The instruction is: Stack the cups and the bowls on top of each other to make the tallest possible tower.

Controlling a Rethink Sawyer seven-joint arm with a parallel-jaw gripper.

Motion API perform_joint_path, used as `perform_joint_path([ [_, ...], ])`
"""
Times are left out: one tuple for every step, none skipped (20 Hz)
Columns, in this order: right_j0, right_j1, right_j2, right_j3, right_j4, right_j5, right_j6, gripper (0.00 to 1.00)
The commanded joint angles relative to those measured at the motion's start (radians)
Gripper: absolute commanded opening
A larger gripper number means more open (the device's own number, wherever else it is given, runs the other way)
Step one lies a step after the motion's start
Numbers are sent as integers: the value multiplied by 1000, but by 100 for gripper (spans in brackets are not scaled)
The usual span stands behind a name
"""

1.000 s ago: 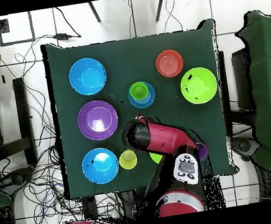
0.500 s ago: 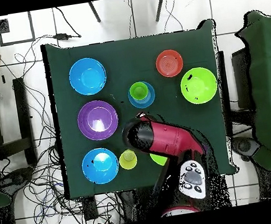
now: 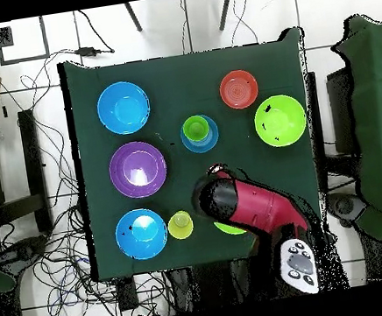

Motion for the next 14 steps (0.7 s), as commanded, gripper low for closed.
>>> perform_joint_path([
  [-34, 26, 131, 118, -23, -131, 148, 100],
  [-34, 26, 133, 123, -19, -136, 152, 100],
  [-35, 34, 136, 126, -14, -151, 161, 100],
  [-34, 38, 138, 129, -11, -159, 166, 100],
  [-33, 44, 139, 127, -5, -164, 169, 100],
  [-34, 51, 143, 134, 7, -180, 185, 100],
  [-37, 57, 147, 136, 19, -187, 197, 100],
  [-41, 63, 152, 139, 31, -194, 208, 100],
  [-39, 70, 153, 137, 42, -198, 217, 100],
  [-45, 76, 157, 139, 57, -204, 230, 100],
  [-39, 80, 152, 131, 69, -199, 236, 100],
  [-41, 79, 151, 132, 89, -191, 250, 100],
  [-39, 79, 149, 125, 101, -177, 252, 100],
  [-36, 75, 144, 127, 118, -176, 265, 100],
])
